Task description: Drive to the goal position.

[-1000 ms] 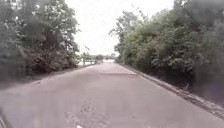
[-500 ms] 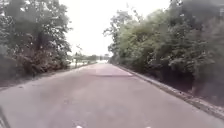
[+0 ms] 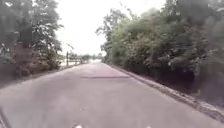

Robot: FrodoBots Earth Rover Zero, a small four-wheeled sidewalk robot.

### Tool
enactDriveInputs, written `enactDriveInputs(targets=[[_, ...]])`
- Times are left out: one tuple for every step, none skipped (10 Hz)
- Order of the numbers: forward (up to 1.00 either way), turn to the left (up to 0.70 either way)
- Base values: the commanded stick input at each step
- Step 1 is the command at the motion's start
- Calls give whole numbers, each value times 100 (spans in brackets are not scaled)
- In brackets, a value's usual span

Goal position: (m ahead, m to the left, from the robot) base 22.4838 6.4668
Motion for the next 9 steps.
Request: enactDriveInputs(targets=[[74, -1], [22, -1], [8, -1], [8, -1], [7, -1], [7, -1], [7, -1], [7, -1], [6, -1]])
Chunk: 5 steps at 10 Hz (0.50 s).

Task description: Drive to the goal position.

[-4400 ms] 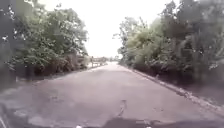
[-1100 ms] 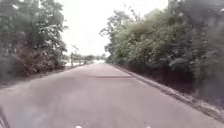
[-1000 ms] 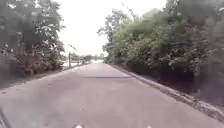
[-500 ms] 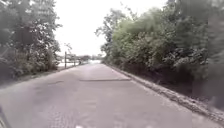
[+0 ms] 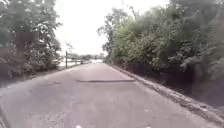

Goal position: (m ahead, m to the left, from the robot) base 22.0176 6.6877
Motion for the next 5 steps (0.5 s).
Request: enactDriveInputs(targets=[[6, -1], [6, -1], [7, -1], [7, -1], [7, -1]])
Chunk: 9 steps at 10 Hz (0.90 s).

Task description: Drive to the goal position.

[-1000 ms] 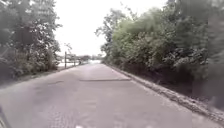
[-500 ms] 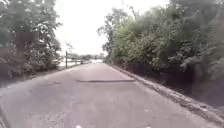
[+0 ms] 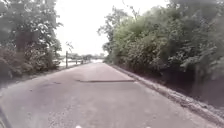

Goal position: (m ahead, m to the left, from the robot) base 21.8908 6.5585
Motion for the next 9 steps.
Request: enactDriveInputs(targets=[[7, -1], [7, -1], [7, -1], [7, -1], [7, -1], [7, -1], [7, -1], [7, -1], [7, -1]])
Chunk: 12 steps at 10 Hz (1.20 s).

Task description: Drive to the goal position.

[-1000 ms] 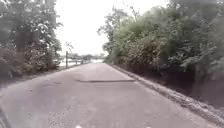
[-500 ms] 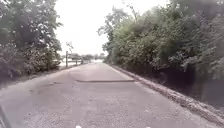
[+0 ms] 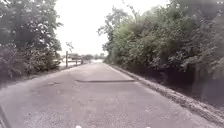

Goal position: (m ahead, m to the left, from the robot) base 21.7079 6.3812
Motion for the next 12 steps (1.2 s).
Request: enactDriveInputs(targets=[[7, -1], [7, -1], [7, -1], [7, -1], [7, -1], [7, -1], [7, -1], [7, -1], [7, -1], [7, -1], [7, -1], [7, -1]])
